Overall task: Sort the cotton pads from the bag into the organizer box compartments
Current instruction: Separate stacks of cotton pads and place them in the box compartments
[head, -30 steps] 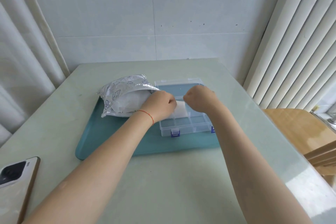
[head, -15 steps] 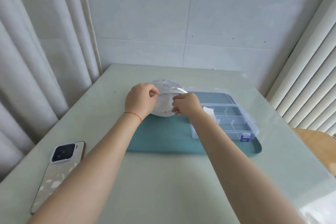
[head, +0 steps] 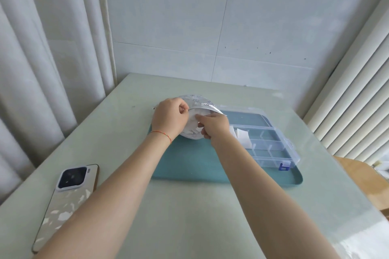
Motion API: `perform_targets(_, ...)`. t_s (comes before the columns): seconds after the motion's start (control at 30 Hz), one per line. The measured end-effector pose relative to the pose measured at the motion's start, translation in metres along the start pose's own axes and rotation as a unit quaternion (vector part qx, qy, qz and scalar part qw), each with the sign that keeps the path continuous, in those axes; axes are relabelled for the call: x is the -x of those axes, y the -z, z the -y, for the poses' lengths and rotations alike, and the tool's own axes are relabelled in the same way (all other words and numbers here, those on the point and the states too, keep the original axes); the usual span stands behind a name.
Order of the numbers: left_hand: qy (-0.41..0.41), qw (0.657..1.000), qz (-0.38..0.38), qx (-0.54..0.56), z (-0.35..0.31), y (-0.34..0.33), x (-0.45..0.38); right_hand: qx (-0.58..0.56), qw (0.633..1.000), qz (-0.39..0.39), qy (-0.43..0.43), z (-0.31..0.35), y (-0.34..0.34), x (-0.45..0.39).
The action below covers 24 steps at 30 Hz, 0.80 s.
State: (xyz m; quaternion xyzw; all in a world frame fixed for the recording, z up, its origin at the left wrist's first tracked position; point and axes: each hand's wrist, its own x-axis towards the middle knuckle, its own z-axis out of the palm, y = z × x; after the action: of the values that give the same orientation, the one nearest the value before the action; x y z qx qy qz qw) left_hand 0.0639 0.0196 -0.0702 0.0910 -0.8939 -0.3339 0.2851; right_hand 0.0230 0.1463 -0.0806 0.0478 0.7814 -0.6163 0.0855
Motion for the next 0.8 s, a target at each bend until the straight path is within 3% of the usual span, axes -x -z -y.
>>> perform_targets(0.4,0.025,0.999,0.016,-0.015,-0.003,-0.006,0.006,0.031,0.999,0.036,0.008,-0.002,0.015,0.006)
perform_targets(0.5,-0.014,1.0,0.008,-0.018,-0.005,-0.005,0.01,0.032,0.999,0.04,0.012,0.0,0.016,0.006)
perform_targets(0.57,-0.052,0.997,0.052,-0.025,-0.008,-0.005,0.016,0.03,0.998,0.042,0.019,0.0,0.016,0.005)
perform_targets(0.67,-0.046,0.98,0.166,-0.103,-0.011,-0.012,0.022,0.051,0.998,0.029,0.03,0.001,0.016,0.005)
perform_targets(0.8,-0.005,0.971,0.187,-0.148,-0.005,-0.019,0.027,0.094,0.994,0.005,0.049,0.001,0.023,0.005)
